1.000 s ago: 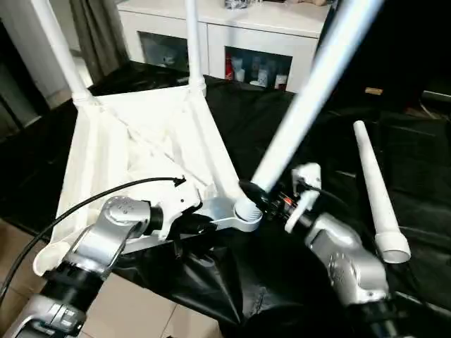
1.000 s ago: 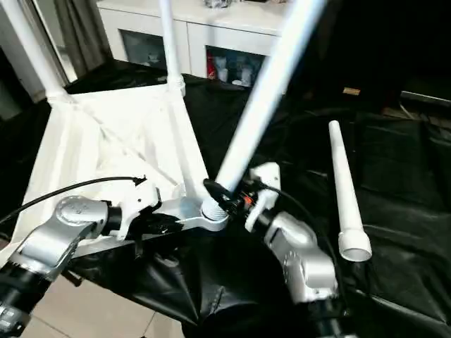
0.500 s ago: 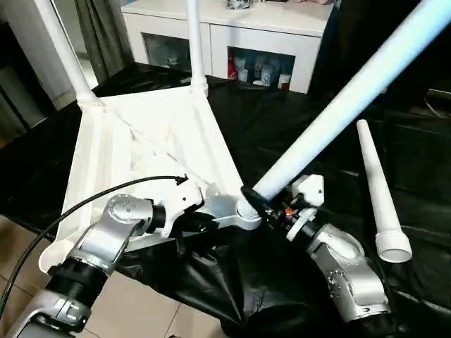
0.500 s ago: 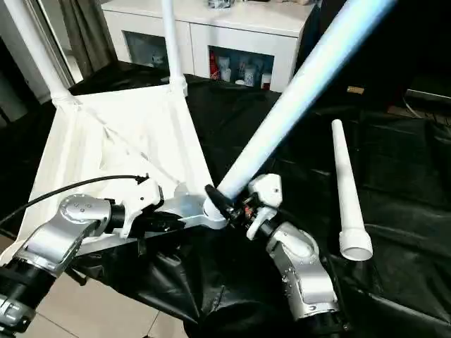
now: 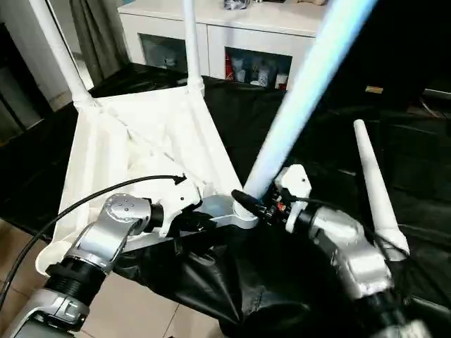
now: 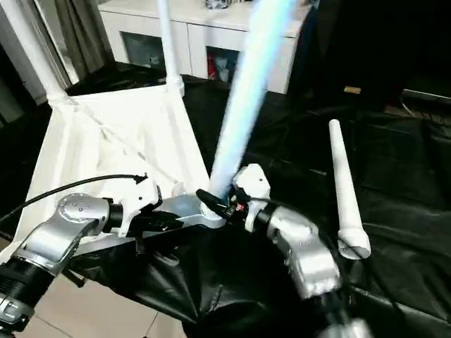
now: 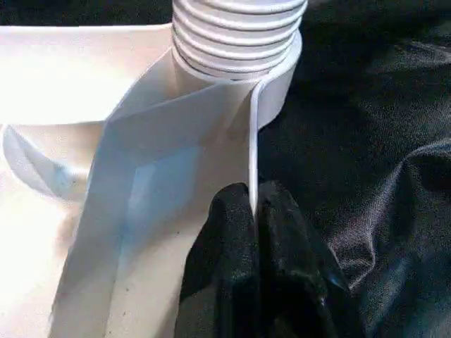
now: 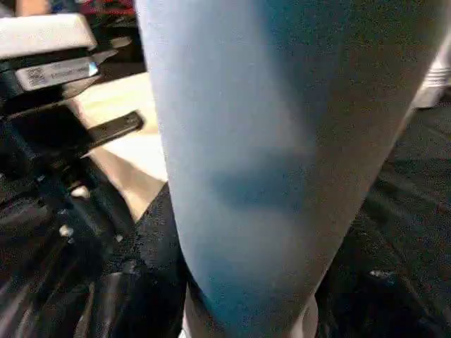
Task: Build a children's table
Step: Insert table leg to table base
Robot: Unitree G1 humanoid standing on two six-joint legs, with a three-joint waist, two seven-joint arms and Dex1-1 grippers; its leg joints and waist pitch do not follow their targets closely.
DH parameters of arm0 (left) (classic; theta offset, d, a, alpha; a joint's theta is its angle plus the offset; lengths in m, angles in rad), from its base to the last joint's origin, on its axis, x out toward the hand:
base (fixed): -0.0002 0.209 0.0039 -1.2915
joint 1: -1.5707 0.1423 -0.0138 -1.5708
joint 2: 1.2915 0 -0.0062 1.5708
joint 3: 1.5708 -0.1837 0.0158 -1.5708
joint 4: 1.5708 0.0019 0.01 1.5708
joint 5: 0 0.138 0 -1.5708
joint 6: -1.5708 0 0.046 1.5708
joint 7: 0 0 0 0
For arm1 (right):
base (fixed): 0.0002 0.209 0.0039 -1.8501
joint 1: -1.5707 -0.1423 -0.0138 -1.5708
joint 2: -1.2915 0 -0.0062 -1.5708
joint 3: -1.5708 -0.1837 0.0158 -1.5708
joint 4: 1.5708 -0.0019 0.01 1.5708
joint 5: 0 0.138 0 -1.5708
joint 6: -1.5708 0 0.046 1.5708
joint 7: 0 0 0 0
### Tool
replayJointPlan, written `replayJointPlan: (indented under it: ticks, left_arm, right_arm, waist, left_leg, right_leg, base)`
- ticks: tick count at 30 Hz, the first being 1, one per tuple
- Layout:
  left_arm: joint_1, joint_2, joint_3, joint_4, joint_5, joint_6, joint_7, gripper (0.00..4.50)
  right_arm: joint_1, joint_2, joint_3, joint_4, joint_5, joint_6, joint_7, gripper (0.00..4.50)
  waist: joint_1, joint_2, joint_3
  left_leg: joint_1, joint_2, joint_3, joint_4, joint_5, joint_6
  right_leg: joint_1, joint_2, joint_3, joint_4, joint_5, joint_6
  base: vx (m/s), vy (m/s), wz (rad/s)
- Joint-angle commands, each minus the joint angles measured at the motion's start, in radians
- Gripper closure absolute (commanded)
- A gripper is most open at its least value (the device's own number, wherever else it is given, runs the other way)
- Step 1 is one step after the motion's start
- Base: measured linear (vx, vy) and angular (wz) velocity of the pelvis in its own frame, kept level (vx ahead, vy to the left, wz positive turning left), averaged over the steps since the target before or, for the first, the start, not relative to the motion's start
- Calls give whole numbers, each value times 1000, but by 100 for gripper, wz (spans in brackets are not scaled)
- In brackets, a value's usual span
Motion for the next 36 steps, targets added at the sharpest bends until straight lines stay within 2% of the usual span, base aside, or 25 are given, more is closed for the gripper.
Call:
replayJointPlan:
  ticks: [1,2,3,4,5,8,10,11,12,13,14,17,22,25,28,30,32,33,34,36]
  left_arm:
    - [-32,15,8,-16,-2,-30,-11,450]
    - [-34,19,0,-18,1,-31,-22,450]
    - [-35,20,-1,-19,2,-32,-24,450]
    - [-38,24,-8,-20,5,-36,-35,450]
    - [-41,29,-15,-24,9,-37,-46,450]
    - [-47,35,-23,-32,16,-42,-68,450]
    - [-50,40,-27,-38,17,-42,-83,450]
    - [-51,48,-35,-44,17,-46,-102,450]
    - [-52,53,-39,-46,18,-49,-112,450]
    - [-52,55,-42,-48,18,-50,-118,450]
    - [-52,58,-44,-49,19,-54,-123,450]
    - [-52,70,-56,-53,16,-63,-153,450]
    - [-58,80,-72,-49,21,-83,-193,450]
    - [-71,71,-72,-33,33,-89,-178,450]
    - [-80,61,-69,-25,41,-91,-155,450]
    - [-83,55,-65,-20,41,-93,-145,450]
    - [-89,48,-59,-10,46,-95,-128,450]
    - [-95,38,-50,-1,53,-88,-102,450]
    - [-96,36,-48,0,54,-86,-96,450]
    - [-105,25,-39,8,60,-70,-67,450]
  right_arm:
    - [25,-8,58,88,-35,54,52,261]
    - [15,-19,64,104,-36,54,84,261]
    - [13,-21,66,106,-37,54,89,261]
    - [1,-30,73,125,-37,52,119,261]
    - [-12,-42,83,145,-35,51,160,261]
    - [-41,-60,97,189,-36,36,231,261]
    - [-55,-64,101,211,-36,31,262,261]
    - [-67,-66,106,229,-31,31,301,261]
    - [-72,-67,110,237,-29,31,320,261]
    - [-75,-68,111,241,-29,29,334,261]
    - [-77,-69,113,245,-30,27,346,261]
    - [-89,-72,124,267,-30,11,404,261]
    - [-96,-79,141,286,-45,-14,458,261]
    - [-90,-80,145,288,-53,-32,460,261]
    - [-82,-74,141,287,-54,-37,455,261]
    - [-78,-67,132,293,-61,-52,433,261]
    - [-81,-52,110,311,-67,-65,391,261]
    - [-94,-30,81,345,-76,-78,310,261]
    - [-96,-26,75,351,-77,-81,294,261]
    - [-104,-10,54,372,-80,-81,227,261]
  waist:
    - [9,-2,-54]
    - [6,-8,-47]
    - [7,-6,-49]
    - [6,-12,-46]
    - [5,-11,-47]
    - [3,-20,-36]
    - [5,-18,-38]
    - [3,-30,-30]
    - [4,-25,-33]
    - [5,-24,-33]
    - [4,-29,-29]
    - [5,-30,-28]
    - [7,-33,-21]
    - [9,-34,-16]
    - [11,-35,-10]
    - [13,-30,-8]
    - [13,-32,-6]
    - [15,-27,-5]
    - [11,-31,3]
    - [10,-31,4]
  left_leg:
    - [-9,45,-11,-80,-119,52]
    - [-11,47,-11,-84,-122,52]
    - [-10,48,-12,-84,-125,52]
    - [-10,48,-12,-85,-125,56]
    - [-9,49,-12,-85,-122,57]
    - [-9,50,-10,-87,-129,72]
    - [-5,52,-10,-88,-122,74]
    - [-7,52,-8,-91,-119,80]
    - [-6,52,-10,-92,-116,83]
    - [-3,54,-9,-92,-103,88]
    - [-4,54,-8,-93,-89,96]
    - [-3,56,-7,-94,-73,106]
    - [2,59,-5,-98,-88,108]
    - [3,61,-3,-103,-108,97]
    - [6,62,-2,-108,-152,79]
    - [8,64,-2,-111,-170,69]
    - [9,65,-2,-115,-195,57]
    - [14,65,-2,-117,-217,48]
    - [15,63,-2,-123,-261,37]
    - [18,64,-9,-129,-293,19]
  right_leg:
    - [54,-82,53,-93,-177,-222]
    - [52,-80,53,-93,-158,-228]
    - [52,-81,53,-92,-153,-230]
    - [52,-80,53,-91,-141,-232]
    - [52,-81,53,-90,-132,-235]
    - [48,-82,53,-93,-125,-250]
    - [49,-83,53,-92,-114,-255]
    - [45,-81,53,-95,-109,-253]
    - [49,-83,52,-92,-106,-258]
    - [47,-83,52,-91,-83,-264]
    - [48,-82,51,-89,-53,-271]
    - [48,-83,50,-85,-15,-283]
    - [47,-84,51,-88,-10,-292]
    - [45,-85,53,-92,-38,-290]
    - [42,-87,55,-101,-113,-277]
    - [39,-88,56,-106,-158,-268]
    - [37,-89,58,-112,-204,-257]
    - [33,-91,60,-117,-240,-252]
    - [30,-90,60,-125,-314,-239]
    - [34,-96,60,-133,-427,-202]
  base:
    - [0,0,0]
    - [0,0,0]
    - [0,0,0]
    - [0,0,0]
    - [0,0,0]
    - [0,0,0]
    - [0,0,0]
    - [0,0,0]
    - [0,0,0]
    - [0,0,0]
    - [0,0,0]
    - [0,0,0]
    - [0,0,0]
    - [0,0,0]
    - [0,0,0]
    - [0,0,0]
    - [0,0,0]
    - [0,0,0]
    - [0,0,0]
    - [0,0,0]
